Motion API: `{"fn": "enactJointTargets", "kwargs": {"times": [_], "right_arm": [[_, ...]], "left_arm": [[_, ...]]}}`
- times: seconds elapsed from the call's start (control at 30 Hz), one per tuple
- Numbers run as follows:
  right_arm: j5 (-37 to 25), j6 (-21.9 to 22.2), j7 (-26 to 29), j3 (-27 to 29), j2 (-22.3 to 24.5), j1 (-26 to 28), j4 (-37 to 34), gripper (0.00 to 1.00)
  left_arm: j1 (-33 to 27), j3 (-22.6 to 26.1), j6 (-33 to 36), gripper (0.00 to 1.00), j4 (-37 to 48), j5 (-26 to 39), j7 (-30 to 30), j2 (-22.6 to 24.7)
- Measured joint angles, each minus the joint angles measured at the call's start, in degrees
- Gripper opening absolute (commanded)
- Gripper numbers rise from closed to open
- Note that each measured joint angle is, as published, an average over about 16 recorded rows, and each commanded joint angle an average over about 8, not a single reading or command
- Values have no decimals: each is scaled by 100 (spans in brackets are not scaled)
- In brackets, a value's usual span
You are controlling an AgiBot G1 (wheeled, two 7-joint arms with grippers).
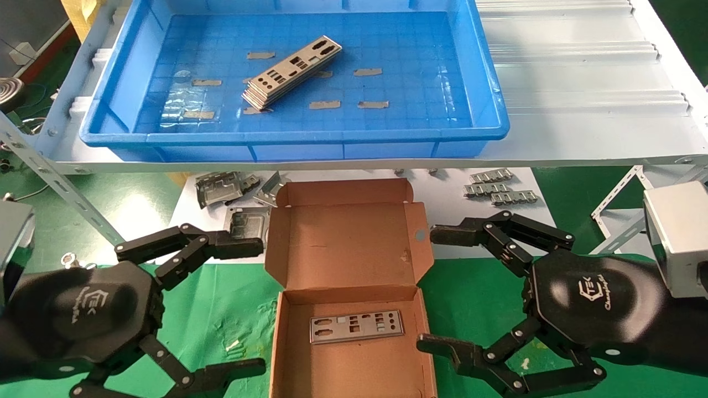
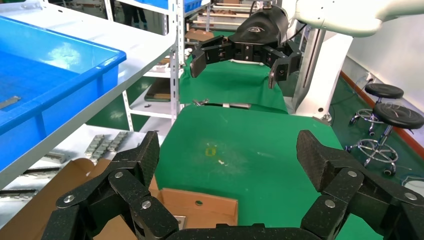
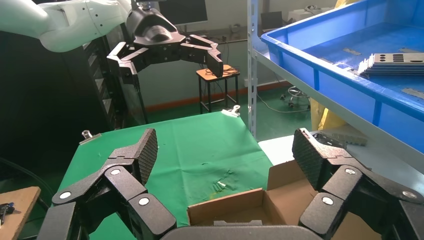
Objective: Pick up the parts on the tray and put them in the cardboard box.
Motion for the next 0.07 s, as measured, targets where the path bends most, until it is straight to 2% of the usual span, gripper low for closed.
{"fn": "enactJointTargets", "kwargs": {"times": [0.07], "right_arm": [[0, 0, 0, 0, 0, 0, 0, 100]], "left_arm": [[0, 0, 0, 100, 0, 0, 0, 0]]}}
